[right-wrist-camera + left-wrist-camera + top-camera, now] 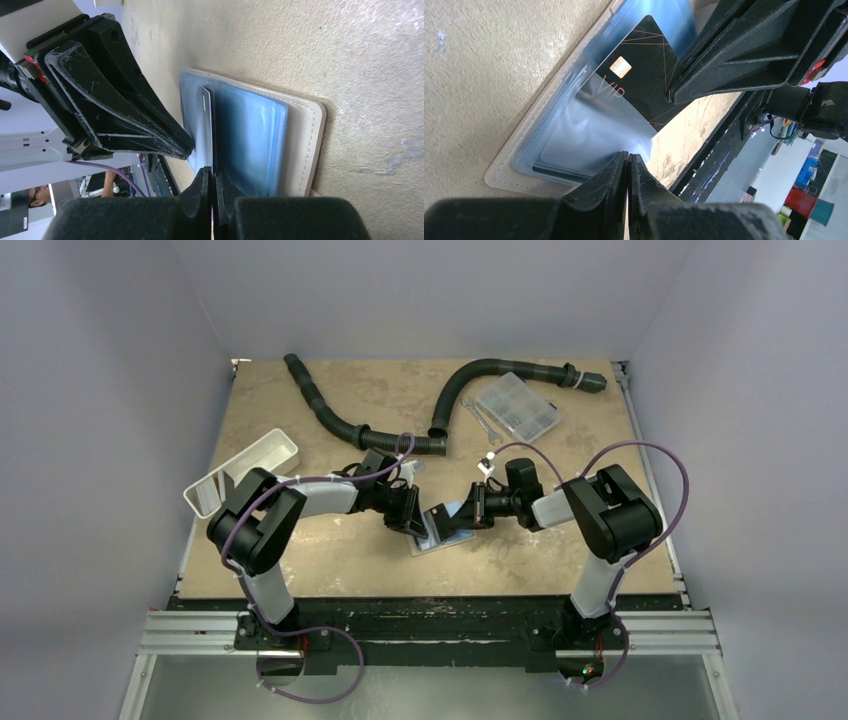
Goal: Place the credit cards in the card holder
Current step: Insert the credit card into the card holder.
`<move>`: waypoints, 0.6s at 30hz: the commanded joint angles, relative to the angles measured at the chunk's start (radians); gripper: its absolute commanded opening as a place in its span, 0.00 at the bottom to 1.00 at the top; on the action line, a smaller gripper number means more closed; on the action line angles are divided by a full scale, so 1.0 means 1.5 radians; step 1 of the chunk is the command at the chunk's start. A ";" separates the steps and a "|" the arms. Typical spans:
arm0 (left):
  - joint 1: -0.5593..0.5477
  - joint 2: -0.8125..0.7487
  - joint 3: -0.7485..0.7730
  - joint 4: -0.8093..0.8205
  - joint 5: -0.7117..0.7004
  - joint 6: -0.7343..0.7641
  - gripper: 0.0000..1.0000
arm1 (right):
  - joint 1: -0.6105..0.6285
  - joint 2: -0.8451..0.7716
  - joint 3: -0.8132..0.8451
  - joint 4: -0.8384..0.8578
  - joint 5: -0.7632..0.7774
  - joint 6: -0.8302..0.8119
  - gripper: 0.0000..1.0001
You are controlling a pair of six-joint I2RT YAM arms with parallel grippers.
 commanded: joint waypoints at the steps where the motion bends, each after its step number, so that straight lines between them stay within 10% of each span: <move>1: 0.001 -0.011 -0.022 -0.030 -0.054 0.036 0.08 | 0.005 0.013 0.008 0.036 0.000 0.019 0.04; 8: 0.000 -0.020 -0.014 -0.053 -0.077 0.048 0.10 | 0.005 0.023 -0.005 0.058 -0.005 0.043 0.17; 18: 0.001 -0.063 0.009 -0.096 -0.089 0.062 0.15 | 0.016 -0.039 0.083 -0.291 0.145 -0.185 0.46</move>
